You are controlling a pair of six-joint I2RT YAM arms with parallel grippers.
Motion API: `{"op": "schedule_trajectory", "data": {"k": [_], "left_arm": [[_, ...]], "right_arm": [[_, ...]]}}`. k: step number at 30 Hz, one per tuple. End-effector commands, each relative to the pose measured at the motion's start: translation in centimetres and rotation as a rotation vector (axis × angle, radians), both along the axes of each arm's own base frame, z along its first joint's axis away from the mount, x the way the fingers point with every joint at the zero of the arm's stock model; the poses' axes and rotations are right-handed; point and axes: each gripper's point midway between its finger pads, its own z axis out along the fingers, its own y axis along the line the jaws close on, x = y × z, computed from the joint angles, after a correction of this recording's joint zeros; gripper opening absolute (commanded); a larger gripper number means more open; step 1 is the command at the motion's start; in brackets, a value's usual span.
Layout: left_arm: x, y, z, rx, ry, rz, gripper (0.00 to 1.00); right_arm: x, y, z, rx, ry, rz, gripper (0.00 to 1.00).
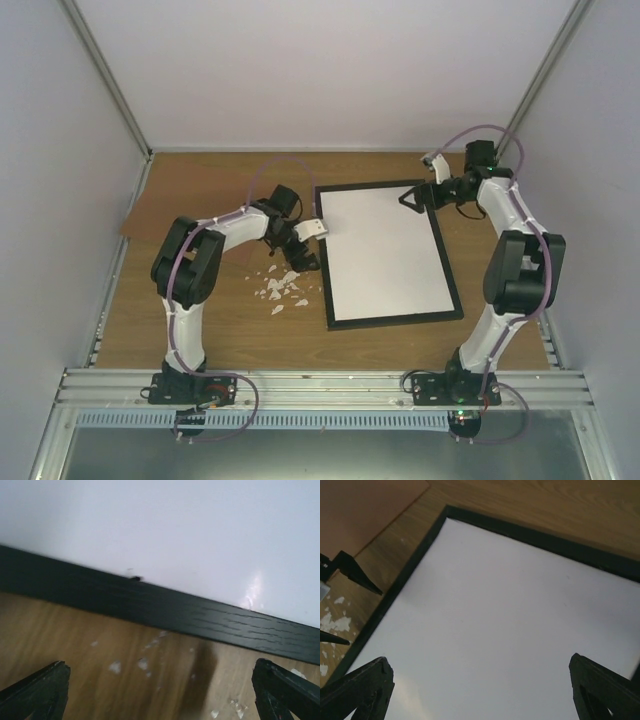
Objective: Put the photo into the frame
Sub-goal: Adjust the photo frame at the center of the board, then adjust the photo frame item at the center of the board.
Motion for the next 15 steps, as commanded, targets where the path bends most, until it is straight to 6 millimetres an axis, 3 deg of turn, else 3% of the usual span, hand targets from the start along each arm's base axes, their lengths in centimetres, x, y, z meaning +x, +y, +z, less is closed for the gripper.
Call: {"op": "schedule_trajectory", "data": {"k": [1, 2, 4, 8, 13, 15], "left_arm": [[4.6, 4.0, 3.6, -0.07, 0.001, 0.242, 0.99], [5.8, 6.3, 4.1, -0.058, -0.01, 0.307, 0.99], [7.8, 11.1, 4.8, -0.021, -0.041, 0.426, 0.99], [10.1, 19.4, 4.8, 0.052, -0.057, 0.614, 0.99], [11.5, 26.9, 2.9, 0.048, 0.04, 0.822, 0.99], [11.4, 28.4, 2.1, 0.029, 0.09, 0.871, 0.99]], "right_arm": [[2.2, 4.1, 1.9, 0.068, -0.068, 0.058, 0.95], [2.5, 4.9, 2.0, 0.075, -0.077, 0.062, 0.94], [2.2, 8.9, 2.2, 0.082, -0.093, 0.128, 0.94], [1.4, 13.8, 1.7, 0.107, -0.098, 0.221, 0.94], [0.5, 17.8, 0.6, 0.135, -0.071, 0.3, 0.94], [0.3, 18.8, 0.4, 0.138, -0.067, 0.323, 0.93]]}}
